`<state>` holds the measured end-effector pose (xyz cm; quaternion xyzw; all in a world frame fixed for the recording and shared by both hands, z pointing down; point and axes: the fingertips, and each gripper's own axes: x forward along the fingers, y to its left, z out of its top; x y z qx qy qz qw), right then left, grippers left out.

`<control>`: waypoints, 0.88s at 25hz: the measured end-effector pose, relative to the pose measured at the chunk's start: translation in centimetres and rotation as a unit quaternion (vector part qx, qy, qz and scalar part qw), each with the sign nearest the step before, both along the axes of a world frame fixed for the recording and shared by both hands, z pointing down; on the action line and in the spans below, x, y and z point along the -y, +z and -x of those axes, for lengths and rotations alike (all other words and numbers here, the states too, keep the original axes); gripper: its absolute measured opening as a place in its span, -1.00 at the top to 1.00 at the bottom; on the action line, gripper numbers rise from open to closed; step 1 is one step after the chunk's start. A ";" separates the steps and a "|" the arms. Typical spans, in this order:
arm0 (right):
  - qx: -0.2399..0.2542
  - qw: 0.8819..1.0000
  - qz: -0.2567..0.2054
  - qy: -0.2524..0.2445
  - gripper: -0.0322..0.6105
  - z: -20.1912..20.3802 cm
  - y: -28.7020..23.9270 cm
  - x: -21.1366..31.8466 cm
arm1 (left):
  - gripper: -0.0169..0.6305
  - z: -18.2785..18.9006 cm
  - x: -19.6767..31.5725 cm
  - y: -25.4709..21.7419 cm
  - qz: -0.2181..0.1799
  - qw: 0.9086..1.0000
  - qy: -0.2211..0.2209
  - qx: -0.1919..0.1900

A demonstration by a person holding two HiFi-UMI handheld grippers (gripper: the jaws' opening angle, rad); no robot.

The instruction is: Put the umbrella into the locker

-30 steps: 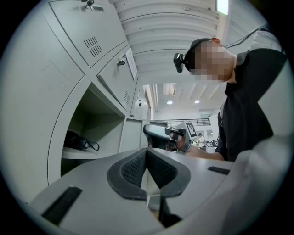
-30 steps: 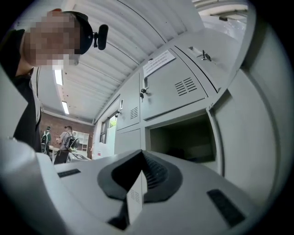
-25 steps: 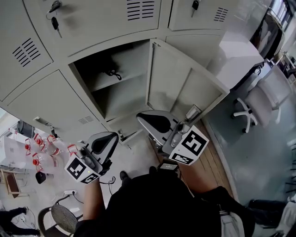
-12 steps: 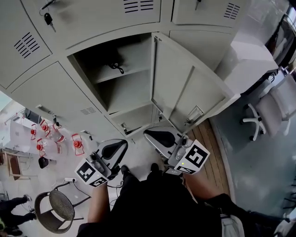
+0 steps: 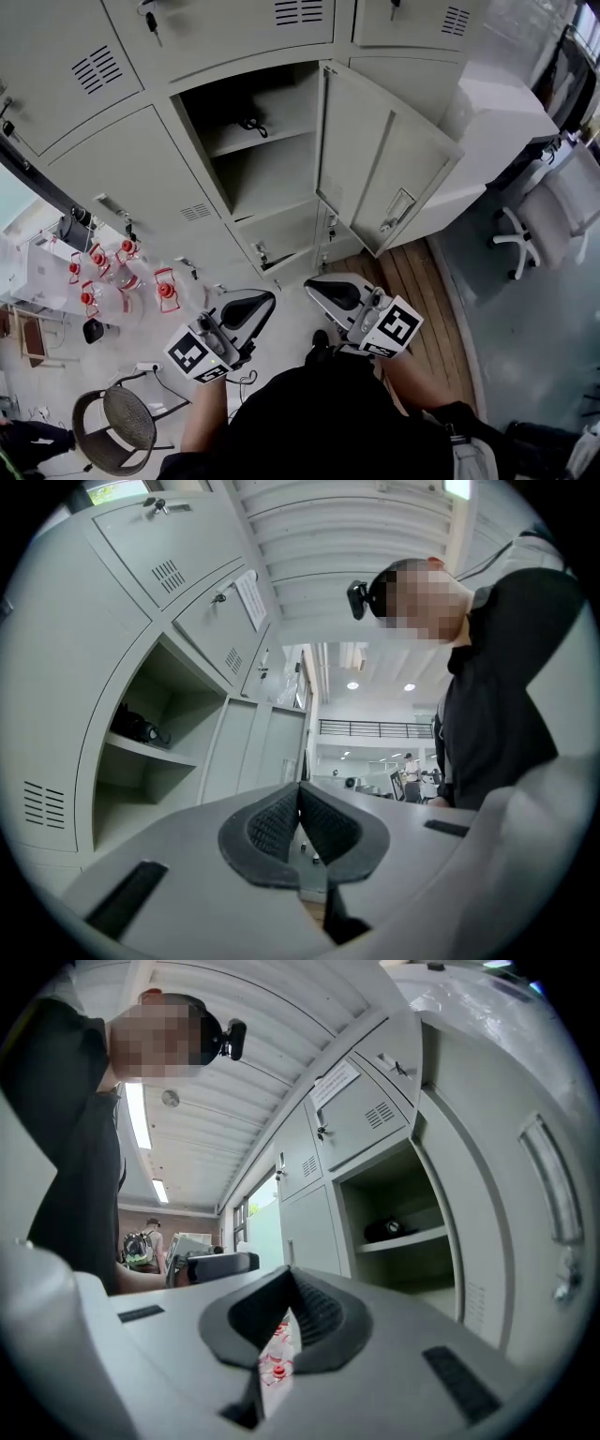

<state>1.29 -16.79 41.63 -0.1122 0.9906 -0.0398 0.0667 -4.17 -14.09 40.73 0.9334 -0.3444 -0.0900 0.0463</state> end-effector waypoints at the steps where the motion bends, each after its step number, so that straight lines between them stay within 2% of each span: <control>1: -0.002 1.000 0.006 0.007 0.87 0.2 0.3 -1.0 | 0.90 0.2 -1.0 0.0 -0.004 1.000 0.003 -0.002; 4: 0.001 1.000 0.018 0.026 0.87 0.8 0.8 -4.4 | 0.90 1.3 -4.3 -0.4 -0.022 1.000 -0.007 -0.017; 7: 0.000 0.999 0.027 0.018 0.87 2.2 1.2 -8.0 | 0.90 2.4 -7.8 -0.4 -0.035 0.999 -0.016 -0.031; 13: -0.011 1.000 0.010 0.012 0.87 3.2 1.4 -14.4 | 0.90 3.7 -14.3 1.7 -0.013 0.999 -0.008 -0.037; 19: -0.026 0.999 -0.004 0.027 0.87 2.9 0.9 -16.9 | 0.90 3.0 -18.1 3.5 0.003 0.998 0.023 -0.051; 22: -0.025 0.999 -0.005 0.026 0.87 2.6 0.7 -17.4 | 0.90 2.5 -18.9 4.7 0.002 0.998 0.011 -0.059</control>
